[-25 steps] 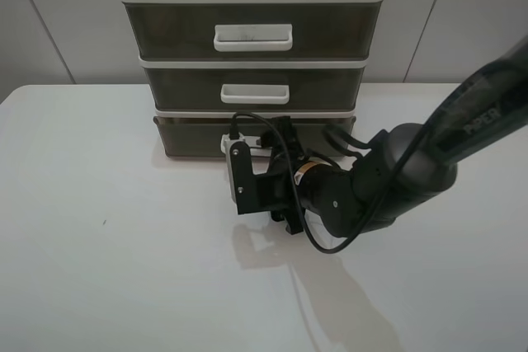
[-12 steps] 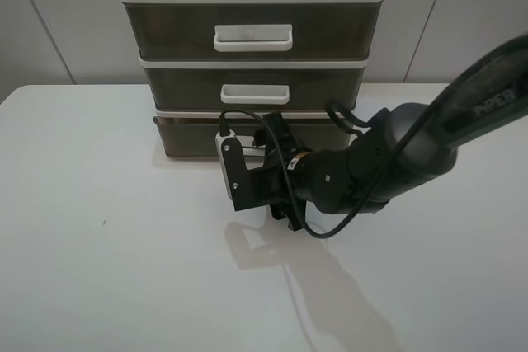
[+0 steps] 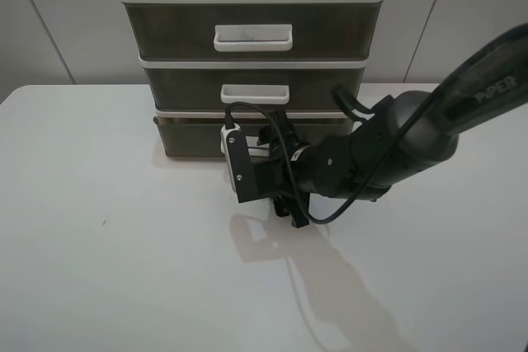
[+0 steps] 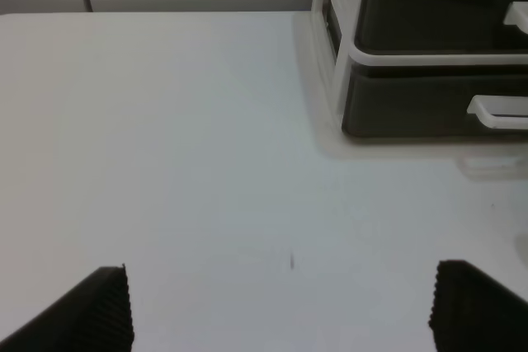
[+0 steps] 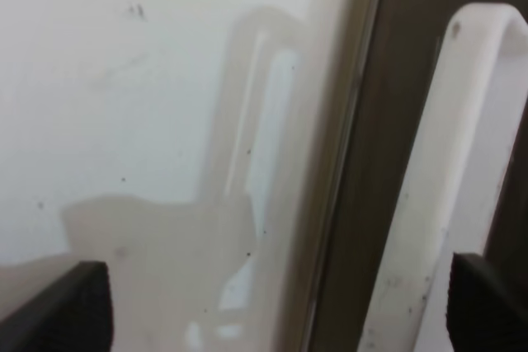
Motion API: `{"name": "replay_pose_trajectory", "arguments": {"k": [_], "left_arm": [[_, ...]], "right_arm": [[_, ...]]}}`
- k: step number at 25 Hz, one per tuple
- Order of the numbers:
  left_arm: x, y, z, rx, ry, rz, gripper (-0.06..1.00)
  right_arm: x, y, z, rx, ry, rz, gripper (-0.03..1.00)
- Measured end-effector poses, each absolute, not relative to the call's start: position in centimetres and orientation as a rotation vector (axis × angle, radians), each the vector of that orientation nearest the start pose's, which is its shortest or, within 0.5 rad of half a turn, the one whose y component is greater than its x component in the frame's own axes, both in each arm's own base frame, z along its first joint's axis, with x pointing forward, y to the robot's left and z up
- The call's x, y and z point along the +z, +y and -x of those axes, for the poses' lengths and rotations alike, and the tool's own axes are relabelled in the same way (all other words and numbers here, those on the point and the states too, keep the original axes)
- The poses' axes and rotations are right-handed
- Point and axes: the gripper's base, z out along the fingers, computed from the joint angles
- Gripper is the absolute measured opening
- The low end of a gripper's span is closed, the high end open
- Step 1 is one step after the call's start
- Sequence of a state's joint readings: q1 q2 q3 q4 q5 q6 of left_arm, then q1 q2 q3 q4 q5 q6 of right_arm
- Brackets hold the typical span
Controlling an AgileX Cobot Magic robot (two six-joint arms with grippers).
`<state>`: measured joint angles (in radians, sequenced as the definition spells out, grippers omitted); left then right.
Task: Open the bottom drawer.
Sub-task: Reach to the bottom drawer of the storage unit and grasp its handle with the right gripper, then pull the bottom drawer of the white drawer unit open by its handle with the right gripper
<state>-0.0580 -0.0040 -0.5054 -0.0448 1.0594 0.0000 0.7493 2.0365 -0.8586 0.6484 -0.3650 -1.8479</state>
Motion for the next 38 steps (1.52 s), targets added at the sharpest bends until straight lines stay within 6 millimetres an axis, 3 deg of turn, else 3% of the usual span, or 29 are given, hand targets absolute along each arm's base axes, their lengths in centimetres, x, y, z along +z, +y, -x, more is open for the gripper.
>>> {"name": "replay_pose_trajectory", "arguments": {"k": [10,15,19,24,25,34,38], "left_arm": [[27.9,-0.3,0.6,-0.090,2.033,-0.061,0.74],[27.9,-0.3,0.6,-0.090,2.033,-0.061,0.74],[27.9,-0.3,0.6,-0.090,2.033,-0.061,0.74],[27.9,-0.3,0.6,-0.090,2.033,-0.061,0.74],[27.9,-0.3,0.6,-0.090,2.033,-0.061,0.74],[27.9,-0.3,0.6,-0.090,2.033,-0.061,0.74],[27.9,-0.3,0.6,-0.090,2.033,-0.061,0.74]], "right_arm": [[8.3,22.5,-28.3,-0.492,1.415,1.935,0.80],[8.4,22.6,-28.3,-0.487,1.420,1.929,0.71],[8.3,22.6,-28.3,-0.482,1.430,1.919,0.53],[8.7,22.7,-28.8,-0.515,1.416,1.876,0.17],[8.7,22.7,-28.8,-0.510,1.430,1.864,0.14],[8.9,22.7,-28.8,-0.503,1.453,1.843,0.14],[9.6,22.9,-27.9,-0.460,1.481,1.837,0.14]]}}
